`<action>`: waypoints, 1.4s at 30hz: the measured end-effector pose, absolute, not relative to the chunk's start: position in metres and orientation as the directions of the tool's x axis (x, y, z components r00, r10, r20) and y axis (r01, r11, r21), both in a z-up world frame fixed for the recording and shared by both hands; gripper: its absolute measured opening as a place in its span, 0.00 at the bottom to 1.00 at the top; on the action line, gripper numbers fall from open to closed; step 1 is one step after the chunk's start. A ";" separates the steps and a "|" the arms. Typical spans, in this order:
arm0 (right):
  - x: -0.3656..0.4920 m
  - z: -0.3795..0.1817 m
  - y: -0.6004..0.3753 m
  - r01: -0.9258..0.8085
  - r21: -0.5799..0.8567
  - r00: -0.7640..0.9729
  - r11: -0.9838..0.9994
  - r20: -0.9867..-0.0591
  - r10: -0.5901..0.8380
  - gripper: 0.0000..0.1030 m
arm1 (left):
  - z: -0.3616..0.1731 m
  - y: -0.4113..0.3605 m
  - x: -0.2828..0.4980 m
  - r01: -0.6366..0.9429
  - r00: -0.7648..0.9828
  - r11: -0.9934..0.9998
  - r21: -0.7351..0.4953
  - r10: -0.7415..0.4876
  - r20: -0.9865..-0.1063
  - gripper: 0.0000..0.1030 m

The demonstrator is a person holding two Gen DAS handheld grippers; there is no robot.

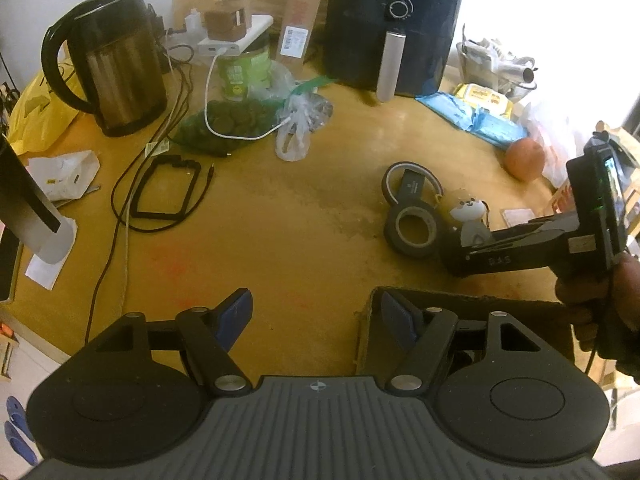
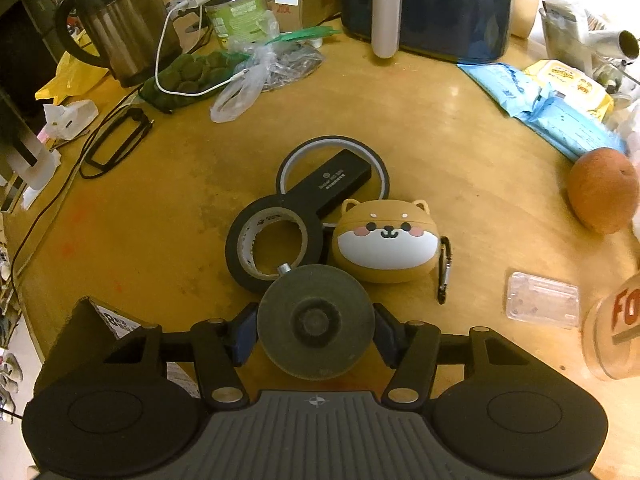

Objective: Organize rigid objects
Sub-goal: 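Reach the right tool to the grey-topped black cylinder and grasp it, then lift the grey-topped cylinder with the right tool while the left tool grasps the black tape roll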

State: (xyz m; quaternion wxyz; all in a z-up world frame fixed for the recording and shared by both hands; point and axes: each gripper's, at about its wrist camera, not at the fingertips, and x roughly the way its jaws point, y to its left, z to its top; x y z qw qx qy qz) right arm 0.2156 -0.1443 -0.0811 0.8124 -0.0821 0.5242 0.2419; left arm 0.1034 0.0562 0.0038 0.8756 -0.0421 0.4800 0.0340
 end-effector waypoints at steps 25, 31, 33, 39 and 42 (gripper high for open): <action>0.197 -0.044 -0.173 -0.376 0.094 0.378 0.922 -0.893 0.246 0.60 | 0.005 0.047 0.122 -0.009 0.523 1.000 0.001 0.006 -0.852 0.69; 0.189 -0.037 -0.191 -0.328 0.129 0.388 0.936 -0.885 0.258 0.60 | 0.003 0.045 0.125 0.019 0.525 1.000 -0.003 -0.013 -0.851 0.69; 0.186 -0.034 -0.197 -0.313 0.138 0.394 0.940 -0.882 0.260 0.60 | 0.003 0.043 0.125 0.030 0.526 1.000 -0.007 -0.022 -0.850 0.69; 0.176 -0.025 -0.217 -0.269 0.151 0.416 0.951 -0.873 0.256 0.60 | 0.000 0.039 0.127 0.057 0.521 0.998 -0.005 -0.034 -0.853 0.69; 0.171 -0.022 -0.226 -0.246 0.164 0.423 0.955 -0.869 0.258 0.60 | -0.002 0.036 0.127 0.071 0.519 0.997 -0.003 -0.040 -0.854 0.69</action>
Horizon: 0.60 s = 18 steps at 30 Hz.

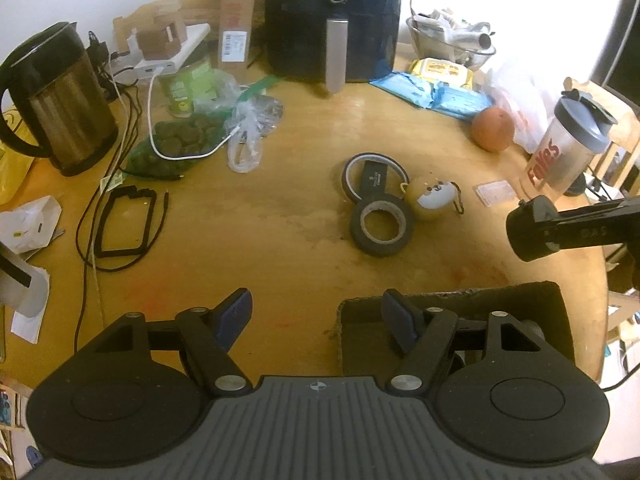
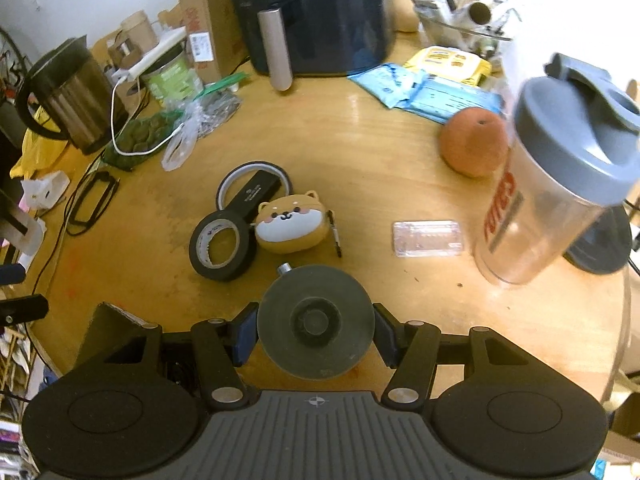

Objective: Organize rigid objects
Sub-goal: 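Lift the grey-topped cylinder with the right tool while the left tool grasps the black tape roll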

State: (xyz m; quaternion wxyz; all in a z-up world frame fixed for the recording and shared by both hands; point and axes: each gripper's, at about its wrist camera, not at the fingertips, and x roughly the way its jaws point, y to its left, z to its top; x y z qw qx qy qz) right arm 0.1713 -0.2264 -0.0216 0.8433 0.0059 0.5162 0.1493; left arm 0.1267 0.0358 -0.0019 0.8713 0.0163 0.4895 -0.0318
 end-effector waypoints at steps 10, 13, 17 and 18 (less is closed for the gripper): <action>0.158 -0.018 -0.243 -0.185 0.195 0.436 0.963 -0.862 0.258 0.60 | -0.006 0.027 0.130 0.113 0.515 0.994 -0.005 -0.063 -0.855 0.70; 0.154 -0.015 -0.246 -0.174 0.204 0.445 0.963 -0.856 0.262 0.60 | -0.007 0.024 0.133 0.127 0.517 0.992 0.003 -0.064 -0.854 0.70; 0.149 -0.009 -0.248 -0.171 0.213 0.457 0.962 -0.848 0.269 0.60 | -0.009 0.021 0.137 0.139 0.518 0.990 0.012 -0.062 -0.853 0.70; 0.148 -0.008 -0.249 -0.170 0.214 0.459 0.962 -0.847 0.269 0.60 | -0.009 0.020 0.139 0.143 0.518 0.990 0.015 -0.062 -0.853 0.70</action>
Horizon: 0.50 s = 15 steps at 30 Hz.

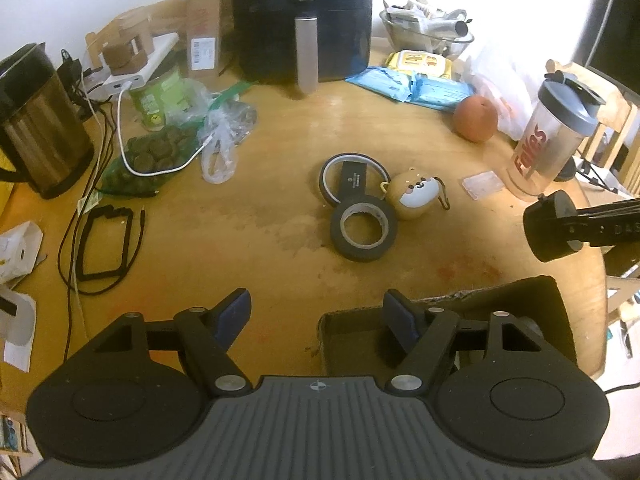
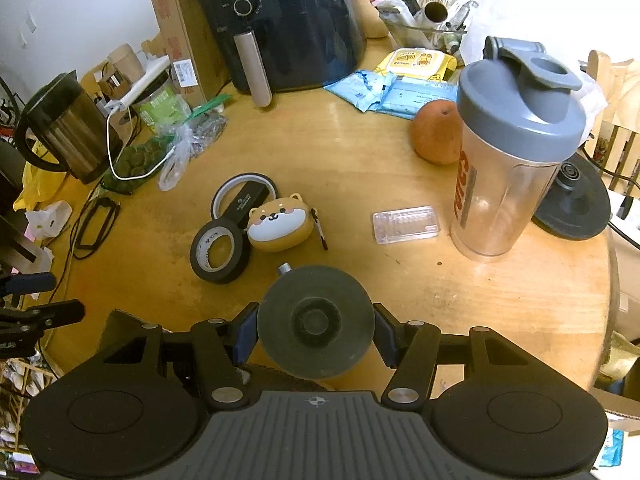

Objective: Organize rigid objects
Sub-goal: 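Lift the grey-topped cylinder with the right tool while the left tool grasps the black tape roll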

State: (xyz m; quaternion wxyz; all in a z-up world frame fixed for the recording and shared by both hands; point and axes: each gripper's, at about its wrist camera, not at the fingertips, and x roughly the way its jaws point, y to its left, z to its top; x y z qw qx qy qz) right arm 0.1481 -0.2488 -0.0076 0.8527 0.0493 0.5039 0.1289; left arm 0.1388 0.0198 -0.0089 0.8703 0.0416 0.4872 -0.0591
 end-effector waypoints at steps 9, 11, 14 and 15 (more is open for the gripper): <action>0.141 0.001 -0.251 -0.159 0.235 0.473 0.959 -0.834 0.284 0.60 | -0.014 0.009 0.155 0.194 0.524 0.980 0.054 -0.057 -0.850 0.72; 0.139 0.002 -0.250 -0.158 0.237 0.473 0.959 -0.834 0.284 0.60 | -0.017 0.007 0.159 0.204 0.524 0.977 0.061 -0.057 -0.850 0.79; 0.136 0.003 -0.248 -0.166 0.219 0.474 0.961 -0.837 0.273 0.60 | -0.023 0.004 0.163 0.225 0.535 0.972 0.073 -0.060 -0.843 0.82; 0.134 0.003 -0.247 -0.170 0.210 0.476 0.963 -0.838 0.267 0.60 | -0.025 0.003 0.165 0.230 0.538 0.970 0.077 -0.061 -0.840 0.82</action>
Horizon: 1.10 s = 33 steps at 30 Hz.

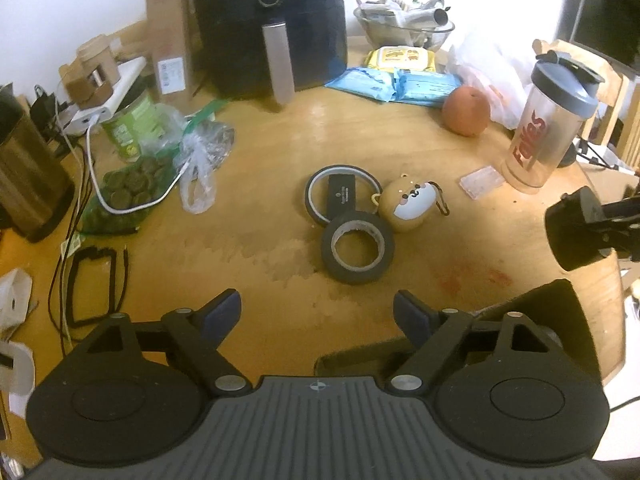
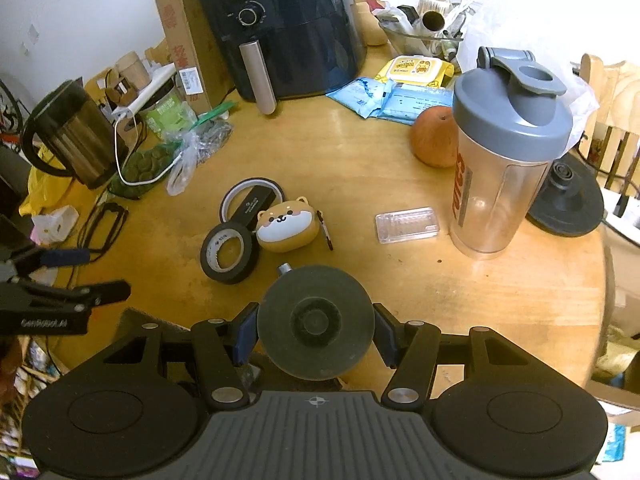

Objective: Organize rigid objects
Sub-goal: 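Lift the grey-topped cylinder with the right tool while the left tool grasps the black tape roll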

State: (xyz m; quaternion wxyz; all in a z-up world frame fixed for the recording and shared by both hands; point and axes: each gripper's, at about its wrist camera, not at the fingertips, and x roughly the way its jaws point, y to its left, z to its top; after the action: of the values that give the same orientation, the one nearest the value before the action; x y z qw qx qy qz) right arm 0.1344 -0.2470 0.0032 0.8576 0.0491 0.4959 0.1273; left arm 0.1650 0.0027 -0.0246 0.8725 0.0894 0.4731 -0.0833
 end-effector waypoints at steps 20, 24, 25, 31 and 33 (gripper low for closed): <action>0.119 0.007 -0.262 -0.109 0.217 0.499 0.970 -0.832 0.242 0.60 | -0.084 -0.029 0.225 0.346 0.501 0.937 0.038 -0.151 -0.852 0.82; 0.117 0.008 -0.268 -0.092 0.232 0.505 0.968 -0.827 0.246 0.60 | -0.100 -0.034 0.236 0.351 0.480 0.935 0.040 -0.143 -0.865 0.82; 0.116 0.009 -0.269 -0.088 0.233 0.506 0.969 -0.827 0.245 0.60 | -0.102 -0.034 0.238 0.350 0.477 0.936 0.041 -0.140 -0.868 0.82; 0.111 0.009 -0.278 -0.049 0.236 0.510 0.971 -0.829 0.227 0.60 | -0.114 -0.035 0.248 0.336 0.483 0.941 0.050 -0.127 -0.866 0.82; 0.111 0.008 -0.280 -0.038 0.239 0.513 0.970 -0.829 0.224 0.60 | -0.116 -0.037 0.249 0.333 0.487 0.941 0.061 -0.116 -0.866 0.82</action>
State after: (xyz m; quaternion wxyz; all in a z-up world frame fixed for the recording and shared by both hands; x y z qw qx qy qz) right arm 0.1110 -0.2805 0.0083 0.8645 0.0954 0.4876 0.0756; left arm 0.2492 -0.0366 -0.1159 0.8551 0.1106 0.4893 -0.1313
